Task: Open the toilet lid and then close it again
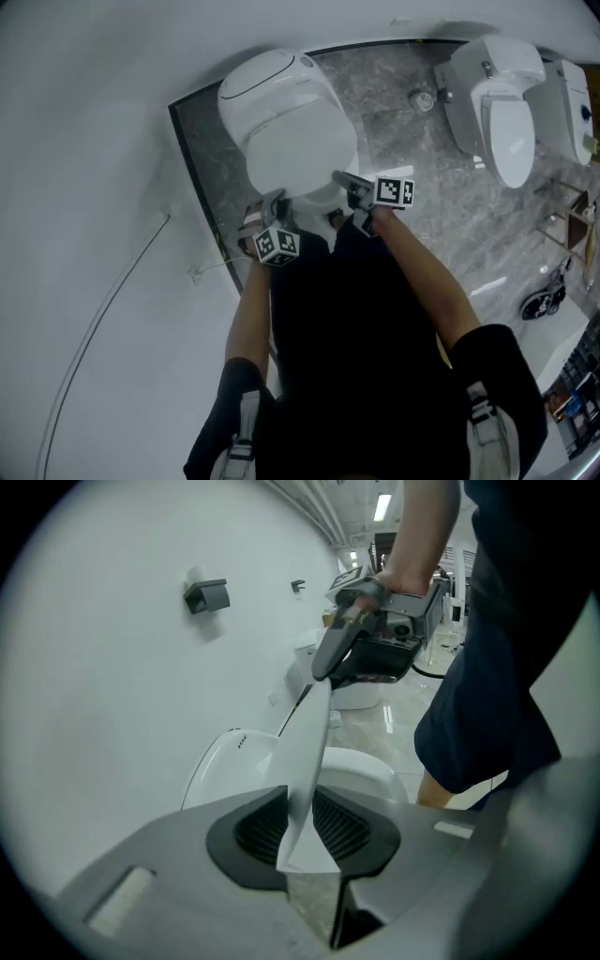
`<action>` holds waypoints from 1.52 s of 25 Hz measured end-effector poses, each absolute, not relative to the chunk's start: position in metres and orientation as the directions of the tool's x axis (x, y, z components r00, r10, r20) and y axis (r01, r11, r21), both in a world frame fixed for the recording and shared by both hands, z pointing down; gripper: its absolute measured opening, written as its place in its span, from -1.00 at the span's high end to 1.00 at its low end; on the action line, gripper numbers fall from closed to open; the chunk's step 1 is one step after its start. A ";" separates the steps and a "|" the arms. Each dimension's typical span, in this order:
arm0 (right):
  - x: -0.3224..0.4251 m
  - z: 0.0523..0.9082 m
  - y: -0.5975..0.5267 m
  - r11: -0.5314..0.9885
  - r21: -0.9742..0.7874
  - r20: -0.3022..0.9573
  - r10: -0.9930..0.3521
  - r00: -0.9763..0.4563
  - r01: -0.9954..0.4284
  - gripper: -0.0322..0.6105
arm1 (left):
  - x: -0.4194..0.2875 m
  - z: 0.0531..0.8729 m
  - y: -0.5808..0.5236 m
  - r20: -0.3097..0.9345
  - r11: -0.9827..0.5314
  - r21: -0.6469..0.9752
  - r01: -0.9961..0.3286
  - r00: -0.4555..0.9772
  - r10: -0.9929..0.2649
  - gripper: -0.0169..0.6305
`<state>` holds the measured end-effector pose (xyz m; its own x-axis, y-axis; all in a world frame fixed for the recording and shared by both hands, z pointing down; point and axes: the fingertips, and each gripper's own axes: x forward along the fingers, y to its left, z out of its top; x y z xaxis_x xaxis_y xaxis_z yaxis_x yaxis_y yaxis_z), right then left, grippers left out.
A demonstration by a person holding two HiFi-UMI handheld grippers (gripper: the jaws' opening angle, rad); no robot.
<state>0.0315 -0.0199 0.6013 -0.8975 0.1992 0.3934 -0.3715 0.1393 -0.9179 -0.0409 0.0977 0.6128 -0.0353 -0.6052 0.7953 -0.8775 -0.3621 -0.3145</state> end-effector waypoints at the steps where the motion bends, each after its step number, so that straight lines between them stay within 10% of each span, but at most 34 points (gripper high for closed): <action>1: 0.030 0.599 -0.022 0.143 -0.916 0.396 0.192 -0.898 -0.374 0.62 | -0.043 0.610 0.095 0.793 -0.382 -0.312 -0.870 -0.017 -0.609 0.67; 23: -0.016 0.546 -0.054 0.280 -0.769 0.499 -0.299 -0.813 -0.575 0.49 | -0.100 0.571 0.057 0.702 -0.630 -0.251 -0.735 0.310 -0.641 0.69; 38: 0.018 0.538 0.003 0.435 -0.635 0.583 -0.273 -0.766 -0.638 0.49 | -0.150 0.558 0.026 0.655 -0.571 -0.193 -0.798 0.329 -0.681 0.75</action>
<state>0.0184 0.0028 0.5375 -0.7655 -0.2727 0.5828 -0.6383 0.4354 -0.6348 -0.1498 0.0259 0.5577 0.3292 -0.6805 0.6546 -0.7979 -0.5712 -0.1926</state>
